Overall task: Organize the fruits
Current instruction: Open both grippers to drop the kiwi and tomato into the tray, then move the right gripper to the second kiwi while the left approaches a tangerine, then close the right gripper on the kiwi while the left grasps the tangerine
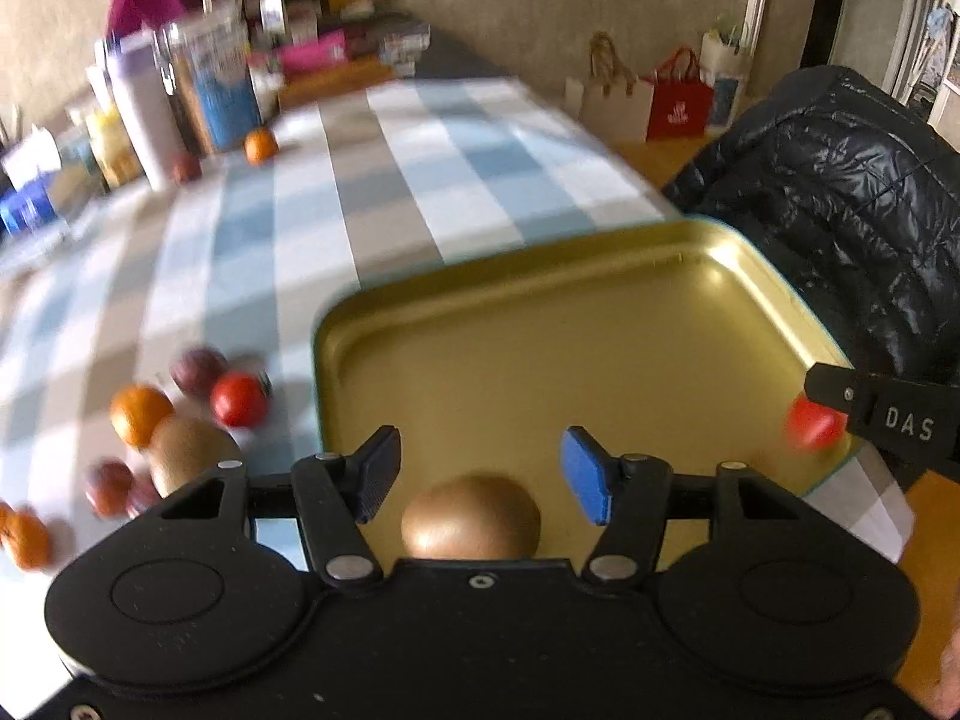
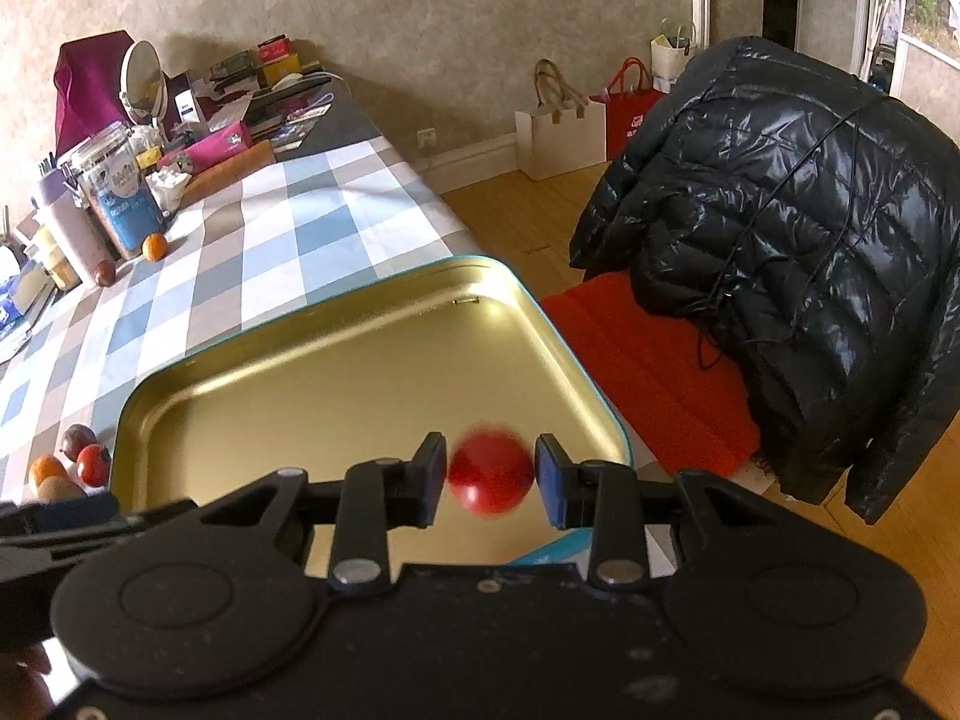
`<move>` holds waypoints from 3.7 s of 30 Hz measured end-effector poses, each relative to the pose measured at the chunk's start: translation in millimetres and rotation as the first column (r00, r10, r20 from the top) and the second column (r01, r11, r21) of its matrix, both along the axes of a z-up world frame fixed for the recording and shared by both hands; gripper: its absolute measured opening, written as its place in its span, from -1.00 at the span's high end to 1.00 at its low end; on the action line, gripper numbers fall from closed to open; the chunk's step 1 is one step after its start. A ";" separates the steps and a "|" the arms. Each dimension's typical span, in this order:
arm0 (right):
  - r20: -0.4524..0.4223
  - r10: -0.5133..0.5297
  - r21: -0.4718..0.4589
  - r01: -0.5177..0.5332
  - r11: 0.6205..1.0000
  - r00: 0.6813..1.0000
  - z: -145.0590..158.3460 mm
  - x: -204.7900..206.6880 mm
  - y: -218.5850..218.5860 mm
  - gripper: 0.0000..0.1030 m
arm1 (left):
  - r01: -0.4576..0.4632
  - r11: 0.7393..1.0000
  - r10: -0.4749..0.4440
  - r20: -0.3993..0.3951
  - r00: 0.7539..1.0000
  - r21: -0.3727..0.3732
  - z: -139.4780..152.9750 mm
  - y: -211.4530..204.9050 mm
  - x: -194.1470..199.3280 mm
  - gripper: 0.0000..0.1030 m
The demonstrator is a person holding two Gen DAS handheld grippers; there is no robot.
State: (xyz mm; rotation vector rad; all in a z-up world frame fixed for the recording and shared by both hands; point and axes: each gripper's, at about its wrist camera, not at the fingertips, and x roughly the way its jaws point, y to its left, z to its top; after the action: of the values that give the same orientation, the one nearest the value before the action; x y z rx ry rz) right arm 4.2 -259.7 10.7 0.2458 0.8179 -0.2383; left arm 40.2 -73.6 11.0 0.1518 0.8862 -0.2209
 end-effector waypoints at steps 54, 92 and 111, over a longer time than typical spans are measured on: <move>0.071 0.400 -0.085 -0.394 0.915 0.914 14.1 10.3 190.1 0.30 | -0.592 0.805 0.592 -0.015 0.806 -0.033 -12.6 240.6 -24.7 -0.28; -0.003 0.565 0.038 -0.565 0.824 0.825 -24.1 70.4 278.2 0.20 | -0.651 0.759 0.649 -0.074 0.757 -0.014 -33.3 293.0 -24.0 -0.28; -0.024 0.574 0.047 -0.573 0.818 0.818 -31.3 83.1 283.1 0.01 | -0.625 0.780 0.619 -0.114 0.777 -0.020 -55.3 291.7 9.7 -0.43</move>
State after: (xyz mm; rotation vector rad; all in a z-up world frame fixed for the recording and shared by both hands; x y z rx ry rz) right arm 87.3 23.3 -20.6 0.0191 0.8979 0.3473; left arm 49.9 218.0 -44.4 -0.2157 0.9850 0.3764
